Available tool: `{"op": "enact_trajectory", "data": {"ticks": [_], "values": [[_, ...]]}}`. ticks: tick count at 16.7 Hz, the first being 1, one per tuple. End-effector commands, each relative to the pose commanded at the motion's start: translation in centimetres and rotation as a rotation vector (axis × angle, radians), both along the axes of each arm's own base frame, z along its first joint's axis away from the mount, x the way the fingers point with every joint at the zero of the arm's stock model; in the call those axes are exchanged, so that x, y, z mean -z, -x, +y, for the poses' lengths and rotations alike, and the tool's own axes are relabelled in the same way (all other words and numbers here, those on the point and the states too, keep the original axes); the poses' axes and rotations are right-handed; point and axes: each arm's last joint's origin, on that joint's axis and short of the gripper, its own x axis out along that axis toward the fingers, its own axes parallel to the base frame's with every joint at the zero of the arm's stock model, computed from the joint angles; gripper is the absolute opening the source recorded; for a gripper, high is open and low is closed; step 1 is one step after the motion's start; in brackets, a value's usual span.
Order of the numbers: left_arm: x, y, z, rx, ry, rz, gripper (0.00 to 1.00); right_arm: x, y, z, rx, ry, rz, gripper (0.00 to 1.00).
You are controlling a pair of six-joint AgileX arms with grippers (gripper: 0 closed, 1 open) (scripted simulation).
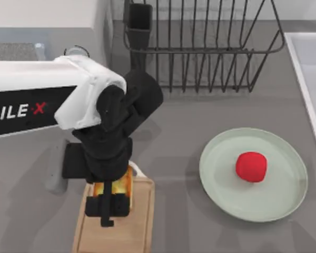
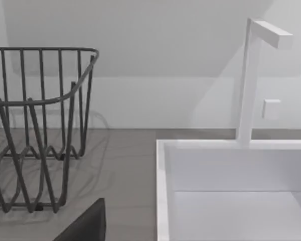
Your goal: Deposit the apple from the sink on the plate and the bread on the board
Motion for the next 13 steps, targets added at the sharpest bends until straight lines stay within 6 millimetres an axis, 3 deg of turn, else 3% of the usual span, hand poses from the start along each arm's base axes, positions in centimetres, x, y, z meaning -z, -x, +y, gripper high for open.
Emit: {"op": "enact_trajectory", "data": {"ticks": [6,10,13], "values": [[2.0,0.2,0.0,0.002,0.001,-0.002,0.00,0.0,0.0,0.0,0.000,0.000,0.000,1.00],[2.0,0.2,0.0,0.002,0.000,-0.001,0.00,0.0,0.0,0.0,0.000,0.000,0.000,1.00],[2.0,0.2,0.0,0.002,0.000,-0.001,0.23,0.0,0.0,0.0,0.000,0.000,0.000,1.00]]}}
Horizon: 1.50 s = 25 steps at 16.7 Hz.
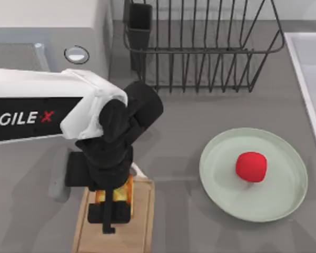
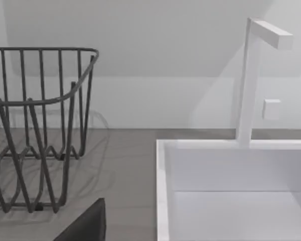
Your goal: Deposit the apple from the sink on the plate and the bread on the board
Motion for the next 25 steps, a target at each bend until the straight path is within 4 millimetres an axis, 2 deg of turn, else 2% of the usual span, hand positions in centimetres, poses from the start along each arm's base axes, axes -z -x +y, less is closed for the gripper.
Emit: {"op": "enact_trajectory", "data": {"ticks": [10,20,22,25], "values": [[0.0,0.0,0.0,0.000,0.000,0.000,0.98,0.0,0.0,0.0,0.000,0.000,0.000,1.00],[0.0,0.0,0.0,-0.001,0.001,-0.001,1.00,0.0,0.0,0.0,0.000,0.000,0.000,1.00],[-0.6,0.0,0.4,0.014,0.019,-0.025,1.00,0.0,0.0,0.0,0.000,0.000,0.000,1.00],[-2.4,0.2,2.0,0.080,0.075,-0.114,1.00,0.0,0.0,0.0,0.000,0.000,0.000,1.00]]}}
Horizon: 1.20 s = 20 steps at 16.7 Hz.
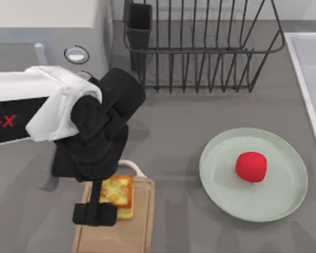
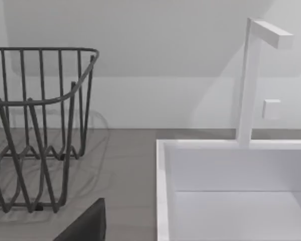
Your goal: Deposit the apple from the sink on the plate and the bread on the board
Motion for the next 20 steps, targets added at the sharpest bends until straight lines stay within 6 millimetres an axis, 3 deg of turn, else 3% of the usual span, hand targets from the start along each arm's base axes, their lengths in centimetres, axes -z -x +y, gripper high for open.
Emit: {"op": "enact_trajectory", "data": {"ticks": [4,9,15,20], "values": [[-2.6,1.3,3.9,0.185,0.059,-0.199,1.00,0.0,0.0,0.0,0.000,0.000,0.000,1.00],[-3.9,5.3,9.9,0.555,-0.032,-0.536,1.00,0.0,0.0,0.0,0.000,0.000,0.000,1.00],[-1.9,10.9,15.2,0.956,-0.485,-0.955,1.00,0.0,0.0,0.0,0.000,0.000,0.000,1.00],[-0.2,13.1,17.2,1.041,-0.986,-1.167,1.00,0.0,0.0,0.0,0.000,0.000,0.000,1.00]]}}
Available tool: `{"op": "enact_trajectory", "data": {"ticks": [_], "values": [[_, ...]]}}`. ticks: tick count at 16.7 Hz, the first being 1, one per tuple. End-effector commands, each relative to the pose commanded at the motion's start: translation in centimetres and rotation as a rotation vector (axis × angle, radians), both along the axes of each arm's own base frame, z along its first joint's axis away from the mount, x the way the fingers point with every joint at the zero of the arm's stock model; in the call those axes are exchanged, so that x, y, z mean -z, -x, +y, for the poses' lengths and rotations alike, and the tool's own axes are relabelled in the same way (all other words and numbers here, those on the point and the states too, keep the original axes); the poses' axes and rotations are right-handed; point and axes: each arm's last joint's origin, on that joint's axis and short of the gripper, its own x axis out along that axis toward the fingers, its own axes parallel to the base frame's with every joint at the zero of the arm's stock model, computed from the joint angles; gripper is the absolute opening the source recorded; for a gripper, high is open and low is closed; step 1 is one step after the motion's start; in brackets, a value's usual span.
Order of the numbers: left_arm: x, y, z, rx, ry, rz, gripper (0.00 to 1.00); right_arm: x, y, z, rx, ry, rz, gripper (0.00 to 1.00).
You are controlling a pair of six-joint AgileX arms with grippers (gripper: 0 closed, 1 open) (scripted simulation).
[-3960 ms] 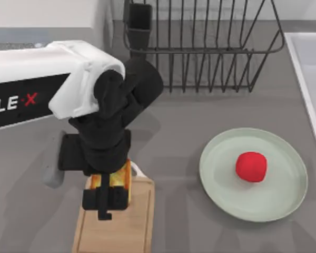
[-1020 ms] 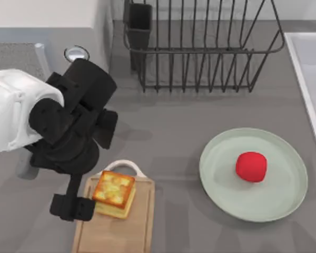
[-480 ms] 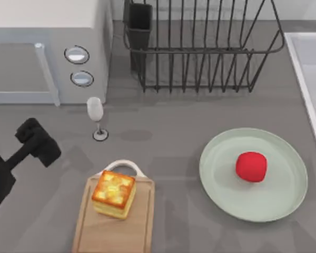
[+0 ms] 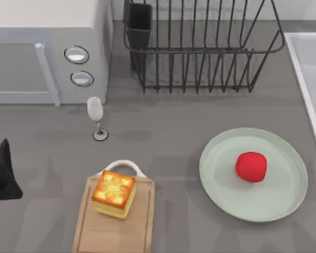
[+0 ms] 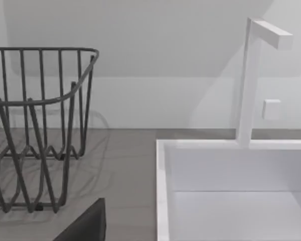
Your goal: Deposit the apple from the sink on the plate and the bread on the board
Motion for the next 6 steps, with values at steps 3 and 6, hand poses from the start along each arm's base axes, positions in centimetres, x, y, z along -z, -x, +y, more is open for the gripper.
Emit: {"op": "enact_trajectory", "data": {"ticks": [3,6], "values": [[0.43,0.40,0.58,-0.041,-0.114,-0.141,1.00,0.00,0.00,0.00,0.000,0.000,0.000,1.00],[0.51,0.48,0.72,-0.054,-0.143,-0.176,1.00,0.00,0.00,0.00,0.000,0.000,0.000,1.00]]}}
